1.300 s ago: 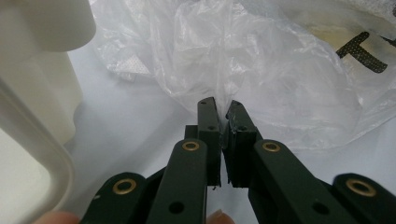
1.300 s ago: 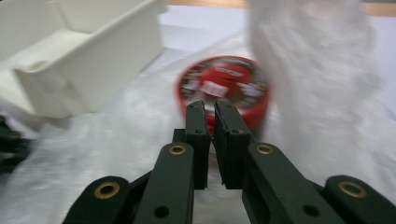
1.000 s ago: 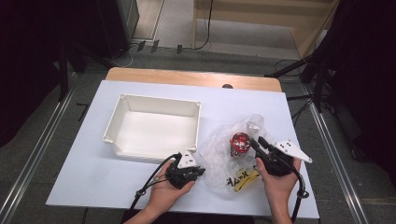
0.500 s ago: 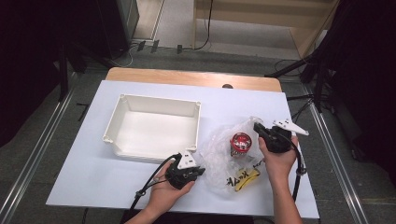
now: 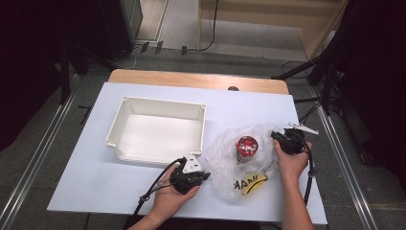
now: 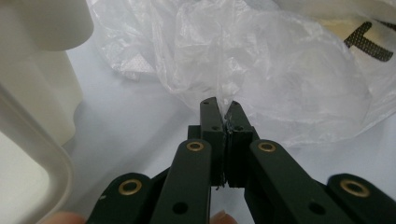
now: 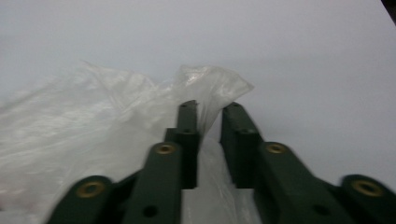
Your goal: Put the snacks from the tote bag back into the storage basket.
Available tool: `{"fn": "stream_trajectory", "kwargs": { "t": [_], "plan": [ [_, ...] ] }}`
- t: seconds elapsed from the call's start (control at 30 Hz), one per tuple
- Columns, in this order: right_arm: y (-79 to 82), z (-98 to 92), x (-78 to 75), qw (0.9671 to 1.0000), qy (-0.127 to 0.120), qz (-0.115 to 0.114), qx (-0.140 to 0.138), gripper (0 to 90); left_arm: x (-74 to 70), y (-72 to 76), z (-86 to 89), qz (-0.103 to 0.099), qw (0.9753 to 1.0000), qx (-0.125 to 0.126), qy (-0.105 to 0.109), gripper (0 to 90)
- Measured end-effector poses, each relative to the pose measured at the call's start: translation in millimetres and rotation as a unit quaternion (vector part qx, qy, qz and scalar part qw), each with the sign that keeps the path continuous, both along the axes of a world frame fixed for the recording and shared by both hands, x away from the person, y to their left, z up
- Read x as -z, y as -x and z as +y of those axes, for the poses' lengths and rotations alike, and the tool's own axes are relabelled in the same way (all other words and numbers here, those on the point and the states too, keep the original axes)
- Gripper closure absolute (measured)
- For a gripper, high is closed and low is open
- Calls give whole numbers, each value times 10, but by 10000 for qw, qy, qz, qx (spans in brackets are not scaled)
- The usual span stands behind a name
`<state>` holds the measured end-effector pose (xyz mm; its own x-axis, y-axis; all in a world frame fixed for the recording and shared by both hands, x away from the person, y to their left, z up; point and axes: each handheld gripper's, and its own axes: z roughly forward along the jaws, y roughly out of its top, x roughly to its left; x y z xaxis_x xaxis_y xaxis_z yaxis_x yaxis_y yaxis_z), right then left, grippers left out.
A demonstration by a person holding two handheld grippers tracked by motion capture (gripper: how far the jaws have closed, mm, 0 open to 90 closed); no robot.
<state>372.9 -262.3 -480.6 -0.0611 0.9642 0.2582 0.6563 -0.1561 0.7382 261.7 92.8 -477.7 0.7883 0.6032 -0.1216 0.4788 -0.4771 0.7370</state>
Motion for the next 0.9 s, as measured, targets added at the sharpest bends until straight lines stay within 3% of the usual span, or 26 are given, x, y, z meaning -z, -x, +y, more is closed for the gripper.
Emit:
{"fn": "stream_trajectory", "kwargs": {
  "t": [0.17, 0.23, 0.27, 0.37, 0.5, 0.6, 0.7, 0.8, 0.9],
  "plan": [
    [282, 6, -298, 9974, -137, -669, -242, 591, 0, 0, 0, -3, 10000, -14, -8, 891],
    [355, 13, -367, 9966, -100, -766, -283, 583, 0, 0, 0, -4, 10000, -16, -2, 891],
    [502, 17, -499, 9940, -102, -1035, -351, 579, 0, 0, 0, -5, 10000, -14, -7, 891],
    [677, 46, -669, 9906, -123, -1287, -452, 576, -1, 0, -4, -11, 10000, -16, -32, 891],
    [862, 193, -861, 9839, -104, -1602, -783, 620, -1, 2, -8, -11, 10000, -15, -30, 891],
    [917, 345, -921, 9791, -91, -1717, -1087, 662, -1, 5, -7, -14, 10000, -25, -18, 891],
    [909, 465, -912, 9771, -123, -1663, -1321, 649, 0, 6, -7, -19, 10000, -28, -9, 891],
    [849, 623, -812, 9773, -85, -1511, -1479, 494, -3, 5, 1, -29, 10000, -26, -4, 891],
    [786, 723, -701, 9811, -132, -1204, -1512, 345, -3, 5, 4, -37, 10000, -14, -2, 891]
  ]
}}
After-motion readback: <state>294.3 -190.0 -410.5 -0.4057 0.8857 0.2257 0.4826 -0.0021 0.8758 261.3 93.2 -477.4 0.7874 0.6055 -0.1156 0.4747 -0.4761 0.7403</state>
